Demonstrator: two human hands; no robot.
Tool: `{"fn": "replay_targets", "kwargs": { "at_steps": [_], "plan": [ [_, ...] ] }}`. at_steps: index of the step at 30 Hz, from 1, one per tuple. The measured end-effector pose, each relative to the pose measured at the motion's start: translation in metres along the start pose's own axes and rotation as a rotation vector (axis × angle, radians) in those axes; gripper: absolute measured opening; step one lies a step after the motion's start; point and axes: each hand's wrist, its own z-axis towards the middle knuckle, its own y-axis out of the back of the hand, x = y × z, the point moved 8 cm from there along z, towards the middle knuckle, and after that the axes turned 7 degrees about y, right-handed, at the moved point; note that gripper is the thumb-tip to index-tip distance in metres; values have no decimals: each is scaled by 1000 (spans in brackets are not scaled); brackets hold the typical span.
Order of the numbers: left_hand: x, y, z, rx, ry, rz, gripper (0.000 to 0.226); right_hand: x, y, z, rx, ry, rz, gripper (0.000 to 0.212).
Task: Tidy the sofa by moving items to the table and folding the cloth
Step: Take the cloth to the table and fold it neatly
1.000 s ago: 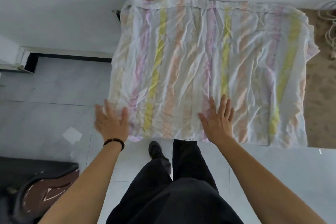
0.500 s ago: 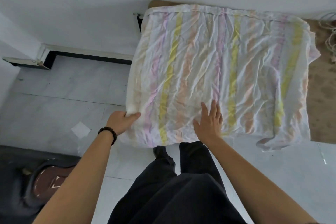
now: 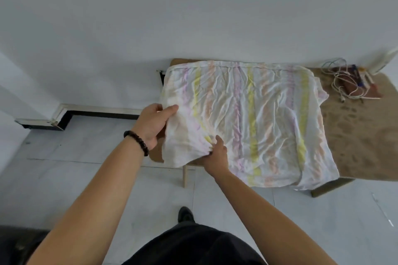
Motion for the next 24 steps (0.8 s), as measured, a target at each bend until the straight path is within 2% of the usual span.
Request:
{"fn": "replay_targets", "kwargs": {
  "at_steps": [1, 3, 4, 6, 8, 11, 14, 17, 18, 21, 24],
  "plan": [
    [-11, 2, -6, -96, -90, 118, 32, 3, 25, -2, -46, 43, -7, 69],
    [-31, 4, -24, -316, -257, 406, 37, 3, 86, -11, -177, 113, -91, 60],
    [-36, 0, -30, -363, -302, 484, 40, 3, 119, -18, -246, 151, -130, 59],
    [-37, -16, -33, -344, -311, 504, 40, 4, 183, -32, -349, 213, -198, 52],
    [-28, -36, -31, -267, -217, 375, 32, 4, 236, -43, -386, 236, -236, 34],
    [-20, -74, -35, -58, -73, 22, 15, 6, 289, -58, -375, 266, -225, 14],
    [-37, -95, -45, -13, -202, -126, 16, 8, 314, -70, -303, 300, -35, 12],
    [-41, -108, -60, -134, -410, 135, 21, 16, 319, -79, -175, 291, 150, 7],
    [-36, -117, -64, -130, -458, 243, 25, 21, 321, -82, -164, 307, 217, 12],
    [-2, -166, -71, 88, -514, 612, 55, 37, 325, -87, -188, 328, 348, 30],
    [52, -218, -77, 247, -464, 916, 86, 52, 316, -90, -135, 354, 312, 57]
  ]
}}
